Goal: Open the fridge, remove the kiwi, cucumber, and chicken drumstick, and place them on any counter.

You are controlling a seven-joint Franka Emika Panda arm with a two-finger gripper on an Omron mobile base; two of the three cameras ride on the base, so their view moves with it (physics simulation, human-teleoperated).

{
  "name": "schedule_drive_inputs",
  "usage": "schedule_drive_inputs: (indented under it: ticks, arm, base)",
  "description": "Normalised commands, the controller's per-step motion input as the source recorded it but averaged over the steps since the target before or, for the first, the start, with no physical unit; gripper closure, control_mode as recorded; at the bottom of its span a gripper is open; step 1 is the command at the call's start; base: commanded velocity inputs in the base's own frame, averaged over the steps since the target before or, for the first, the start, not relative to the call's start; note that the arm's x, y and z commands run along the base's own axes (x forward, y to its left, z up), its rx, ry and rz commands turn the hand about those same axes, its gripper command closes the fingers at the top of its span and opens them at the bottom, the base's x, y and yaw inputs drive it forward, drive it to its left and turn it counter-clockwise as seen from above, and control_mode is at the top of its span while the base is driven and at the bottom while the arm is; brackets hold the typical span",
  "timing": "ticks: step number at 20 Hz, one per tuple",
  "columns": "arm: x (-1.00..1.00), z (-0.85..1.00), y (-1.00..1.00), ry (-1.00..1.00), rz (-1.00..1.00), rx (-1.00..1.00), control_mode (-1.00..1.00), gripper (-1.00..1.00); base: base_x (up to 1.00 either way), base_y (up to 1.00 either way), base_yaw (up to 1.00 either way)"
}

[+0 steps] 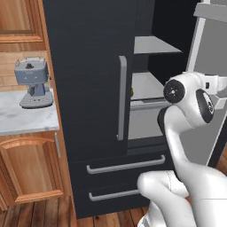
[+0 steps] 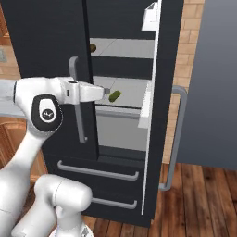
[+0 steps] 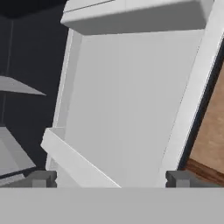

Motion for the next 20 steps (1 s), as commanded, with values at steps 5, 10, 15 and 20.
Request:
schedule_drive_inputs:
  ticks: [5,10,15,20]
  arm:
    - [-0.02,0.22,1.00,0.26,0.48,0.05,-1.00,-1.00]
    - [-0.02,0.07,1.00,0.35,0.42,0.21,-1.00,-1.00]
    - [-0.18,-0.03,0.99,0.26,0.32,0.31,-1.00,-1.00]
    - [-0.04,-0.21,0.64,0.12,0.16,0.31,-1.00,-1.00]
  base:
    - [0.00,0.00,0.00]
    - [0.00,0.00,0.00]
    - [0.00,0.00,0.00]
    - [0.00,0.00,0.00]
